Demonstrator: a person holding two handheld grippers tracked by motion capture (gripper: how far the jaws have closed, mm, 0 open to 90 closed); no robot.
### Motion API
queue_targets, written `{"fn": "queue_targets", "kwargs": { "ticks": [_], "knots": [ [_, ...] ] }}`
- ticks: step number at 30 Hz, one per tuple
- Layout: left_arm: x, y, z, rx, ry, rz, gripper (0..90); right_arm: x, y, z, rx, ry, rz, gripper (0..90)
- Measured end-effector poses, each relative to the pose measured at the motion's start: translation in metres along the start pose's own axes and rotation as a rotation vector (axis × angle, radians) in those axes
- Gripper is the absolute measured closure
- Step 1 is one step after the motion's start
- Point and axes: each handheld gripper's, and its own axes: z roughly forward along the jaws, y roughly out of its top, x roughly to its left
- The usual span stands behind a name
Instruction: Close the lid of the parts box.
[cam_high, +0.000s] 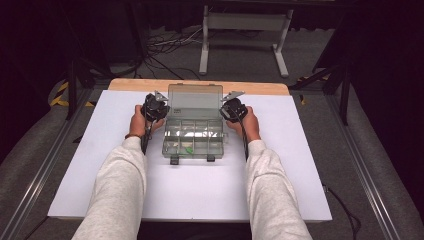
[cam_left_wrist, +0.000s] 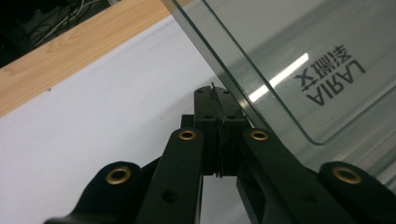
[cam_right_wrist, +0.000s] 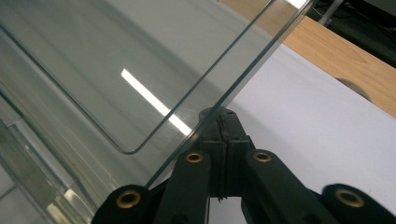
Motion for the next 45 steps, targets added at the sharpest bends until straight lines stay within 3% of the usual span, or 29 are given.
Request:
{"fn": "queue_targets", "kwargs": {
  "ticks": [15,45],
  "knots": [
    [0.003,0.014,-0.013,-0.035,0.034,0.000,89.0,-0.002,0.014,-0.010,-0.031,-0.017,0.005,90.0],
    [0.007,0.035,-0.041,-0.104,0.040,0.017,89.4,-0.005,0.033,-0.034,-0.102,-0.044,0.002,90.0]
  ]
}}
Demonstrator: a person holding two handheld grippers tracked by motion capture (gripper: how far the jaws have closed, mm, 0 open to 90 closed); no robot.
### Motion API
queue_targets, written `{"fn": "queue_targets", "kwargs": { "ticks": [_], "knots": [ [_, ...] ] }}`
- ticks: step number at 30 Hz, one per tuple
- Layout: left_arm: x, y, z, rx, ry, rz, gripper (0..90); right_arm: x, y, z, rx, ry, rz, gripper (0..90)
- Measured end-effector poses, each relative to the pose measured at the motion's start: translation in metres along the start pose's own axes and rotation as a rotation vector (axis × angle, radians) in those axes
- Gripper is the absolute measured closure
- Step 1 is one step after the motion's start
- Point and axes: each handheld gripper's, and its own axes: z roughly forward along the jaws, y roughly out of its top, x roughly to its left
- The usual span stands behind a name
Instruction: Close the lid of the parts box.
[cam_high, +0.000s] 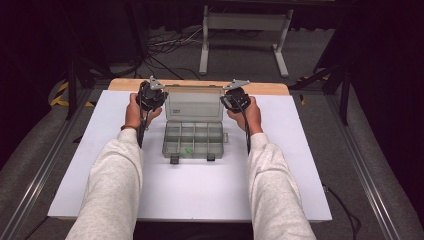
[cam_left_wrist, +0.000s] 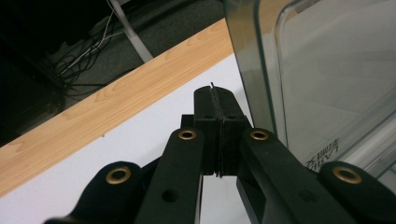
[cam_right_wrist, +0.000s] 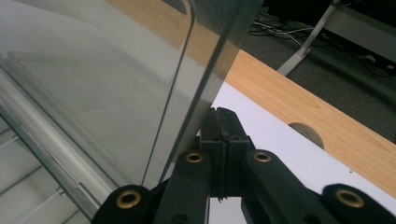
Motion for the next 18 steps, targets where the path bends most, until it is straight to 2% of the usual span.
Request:
{"fn": "queue_targets", "kwargs": {
  "ticks": [18],
  "knots": [
    [0.000,0.011,-0.016,-0.018,0.008,0.029,89.1,0.000,0.013,-0.017,-0.028,-0.010,-0.021,90.0]
  ]
}}
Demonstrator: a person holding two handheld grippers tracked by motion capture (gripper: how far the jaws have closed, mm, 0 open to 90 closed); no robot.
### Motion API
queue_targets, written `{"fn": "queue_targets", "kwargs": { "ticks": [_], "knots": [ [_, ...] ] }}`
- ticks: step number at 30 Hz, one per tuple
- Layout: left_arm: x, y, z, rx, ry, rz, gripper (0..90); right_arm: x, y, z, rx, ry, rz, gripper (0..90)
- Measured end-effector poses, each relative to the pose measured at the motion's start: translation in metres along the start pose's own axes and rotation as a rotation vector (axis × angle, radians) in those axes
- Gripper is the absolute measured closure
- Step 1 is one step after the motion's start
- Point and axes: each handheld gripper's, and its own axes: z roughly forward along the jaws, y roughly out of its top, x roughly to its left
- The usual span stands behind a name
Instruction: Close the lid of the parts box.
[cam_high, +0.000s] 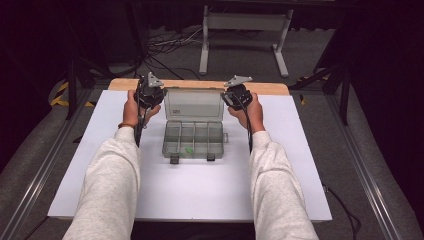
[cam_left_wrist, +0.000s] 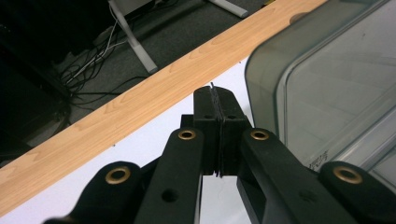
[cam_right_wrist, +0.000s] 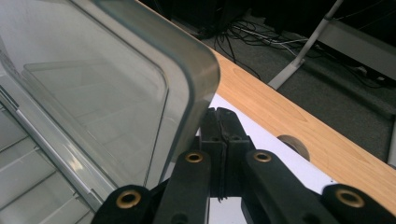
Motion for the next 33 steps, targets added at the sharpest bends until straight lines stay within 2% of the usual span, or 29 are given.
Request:
{"fn": "queue_targets", "kwargs": {
  "ticks": [9,12,25,33],
  "knots": [
    [0.000,0.003,-0.006,0.002,-0.005,-0.003,88.3,0.000,0.005,-0.007,-0.008,-0.002,-0.008,90.0],
    [-0.001,0.004,-0.009,0.011,-0.006,0.016,88.3,0.002,0.007,-0.010,0.003,-0.005,-0.014,90.0],
    [-0.005,0.004,-0.022,-0.007,-0.026,0.022,89.2,0.005,0.009,-0.023,-0.017,0.017,-0.016,90.0],
    [-0.007,0.003,-0.028,-0.005,-0.040,0.050,89.7,0.007,0.010,-0.029,-0.026,0.023,-0.021,90.0]
  ]
}}
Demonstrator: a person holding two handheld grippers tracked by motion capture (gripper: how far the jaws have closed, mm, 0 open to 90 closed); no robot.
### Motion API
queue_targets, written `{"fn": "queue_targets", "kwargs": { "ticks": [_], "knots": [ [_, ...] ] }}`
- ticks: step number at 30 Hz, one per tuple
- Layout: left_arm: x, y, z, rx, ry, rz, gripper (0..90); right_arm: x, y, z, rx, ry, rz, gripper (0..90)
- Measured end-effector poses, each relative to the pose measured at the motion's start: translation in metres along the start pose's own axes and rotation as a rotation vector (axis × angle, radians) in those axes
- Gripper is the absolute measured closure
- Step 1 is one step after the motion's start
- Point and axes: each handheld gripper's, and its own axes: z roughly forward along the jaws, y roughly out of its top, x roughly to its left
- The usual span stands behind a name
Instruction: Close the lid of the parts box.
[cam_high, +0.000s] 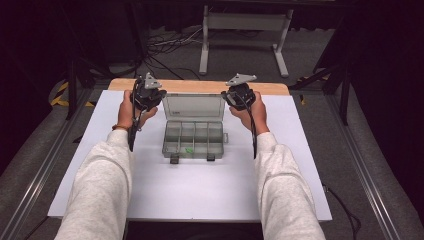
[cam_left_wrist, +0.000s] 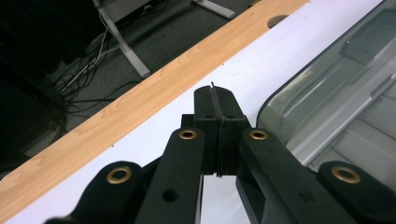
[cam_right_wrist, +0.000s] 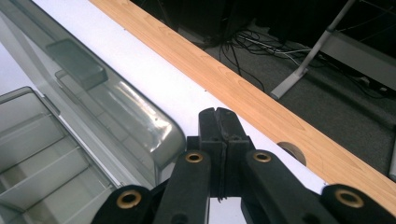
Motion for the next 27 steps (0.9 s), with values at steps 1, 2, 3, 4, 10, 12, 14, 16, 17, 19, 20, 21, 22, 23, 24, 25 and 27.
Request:
{"fn": "queue_targets", "kwargs": {
  "ticks": [1,2,3,4,10,12,14,16,17,19,20,21,22,23,24,25,27],
  "knots": [
    [0.000,0.000,-0.001,-0.002,-0.001,0.003,89.8,0.001,0.000,0.000,0.004,-0.001,-0.005,90.0],
    [-0.001,0.000,-0.002,-0.002,-0.002,0.007,89.9,0.001,0.000,-0.001,0.007,-0.001,-0.007,90.0],
    [-0.002,-0.001,-0.003,-0.002,-0.004,0.012,89.8,0.002,0.000,-0.002,0.011,0.000,-0.009,90.0],
    [-0.002,-0.001,-0.004,-0.002,-0.007,0.013,89.8,0.002,0.000,-0.003,0.009,0.004,-0.011,90.0],
    [-0.003,-0.002,-0.006,0.003,-0.007,0.025,89.8,0.006,0.001,-0.005,0.006,0.004,-0.019,90.0],
    [-0.004,-0.002,-0.006,0.002,-0.007,0.027,89.8,0.007,0.001,-0.005,0.014,0.000,-0.023,90.0],
    [-0.004,-0.003,-0.007,0.002,-0.011,0.038,89.8,0.007,0.001,-0.006,0.019,0.001,-0.023,90.0],
    [-0.005,-0.004,-0.008,0.002,-0.014,0.035,89.7,0.007,0.000,-0.007,0.018,0.006,-0.029,90.0],
    [-0.005,-0.005,-0.008,0.007,-0.014,0.043,89.7,0.008,0.000,-0.007,0.020,0.006,-0.030,90.0],
    [-0.006,-0.006,-0.008,0.014,-0.014,0.041,89.6,0.009,0.001,-0.008,0.022,0.004,-0.037,90.0],
    [-0.006,-0.005,-0.008,0.017,-0.007,0.054,89.6,0.010,0.001,-0.008,0.024,0.003,-0.040,90.0],
    [-0.006,-0.006,-0.008,0.016,-0.010,0.048,89.7,0.010,0.001,-0.008,0.026,0.002,-0.041,90.0],
    [-0.006,-0.006,-0.008,0.015,-0.008,0.050,89.7,0.010,0.001,-0.009,0.027,0.003,-0.040,90.0],
    [-0.007,-0.006,-0.008,0.016,-0.015,0.051,89.7,0.010,0.001,-0.009,0.027,0.003,-0.040,90.0],
    [-0.007,-0.006,-0.008,0.017,-0.013,0.053,89.7,0.010,0.001,-0.010,0.026,0.006,-0.040,90.0],
    [-0.008,-0.007,-0.008,0.020,-0.017,0.052,89.7,0.010,0.000,-0.010,0.024,0.008,-0.039,90.0],
    [-0.008,-0.007,-0.008,0.019,-0.015,0.061,89.6,0.011,0.000,-0.011,0.023,0.013,-0.041,90.0]
  ]
}}
